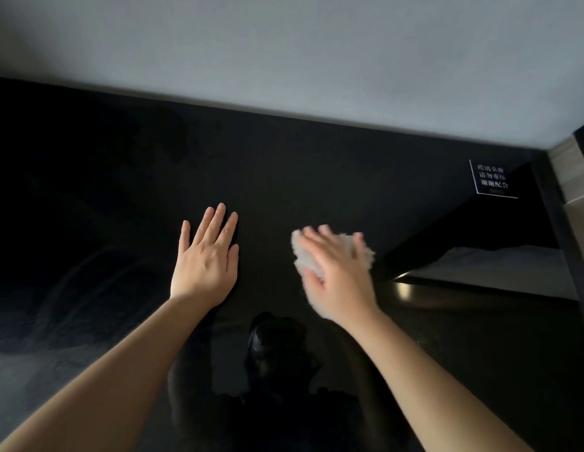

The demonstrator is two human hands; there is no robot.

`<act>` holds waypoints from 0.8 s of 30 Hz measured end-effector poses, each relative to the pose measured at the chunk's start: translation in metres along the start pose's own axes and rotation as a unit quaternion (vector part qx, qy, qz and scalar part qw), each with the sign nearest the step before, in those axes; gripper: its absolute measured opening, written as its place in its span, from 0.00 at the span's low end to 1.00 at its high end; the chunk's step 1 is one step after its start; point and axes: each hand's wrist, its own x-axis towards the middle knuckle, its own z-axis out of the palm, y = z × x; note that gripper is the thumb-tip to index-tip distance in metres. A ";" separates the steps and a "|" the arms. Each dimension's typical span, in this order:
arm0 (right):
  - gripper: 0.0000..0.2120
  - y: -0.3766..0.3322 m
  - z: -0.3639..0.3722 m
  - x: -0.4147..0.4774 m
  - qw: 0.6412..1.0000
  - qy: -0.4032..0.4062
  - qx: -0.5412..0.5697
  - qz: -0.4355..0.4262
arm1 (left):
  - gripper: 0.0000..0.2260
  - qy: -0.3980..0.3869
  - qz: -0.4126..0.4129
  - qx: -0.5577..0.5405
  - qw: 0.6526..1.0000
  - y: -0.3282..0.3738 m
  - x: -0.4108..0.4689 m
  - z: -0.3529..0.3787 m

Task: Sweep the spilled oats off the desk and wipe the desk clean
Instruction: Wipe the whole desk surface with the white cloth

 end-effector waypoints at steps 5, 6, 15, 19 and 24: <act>0.25 0.036 -0.012 0.007 0.959 0.093 0.008 0.269 | 0.24 0.000 -0.001 -0.002 1.000 0.001 0.001 0.001; 0.26 0.018 -0.007 0.011 0.959 0.096 0.010 0.267 | 0.24 -0.001 0.001 -0.004 1.000 0.001 0.000 0.000; 0.30 -0.057 0.018 -0.060 0.993 0.054 0.012 0.108 | 0.23 0.005 0.004 -0.076 0.997 -0.008 -0.019 -0.012; 0.26 0.009 -0.007 -0.075 0.942 0.135 -0.024 0.306 | 0.24 -0.004 0.050 -0.020 0.999 -0.019 -0.081 -0.019; 0.20 -0.052 -0.001 -0.043 0.936 0.126 -0.035 0.326 | 0.26 -0.038 0.040 0.025 0.998 -0.024 -0.125 -0.004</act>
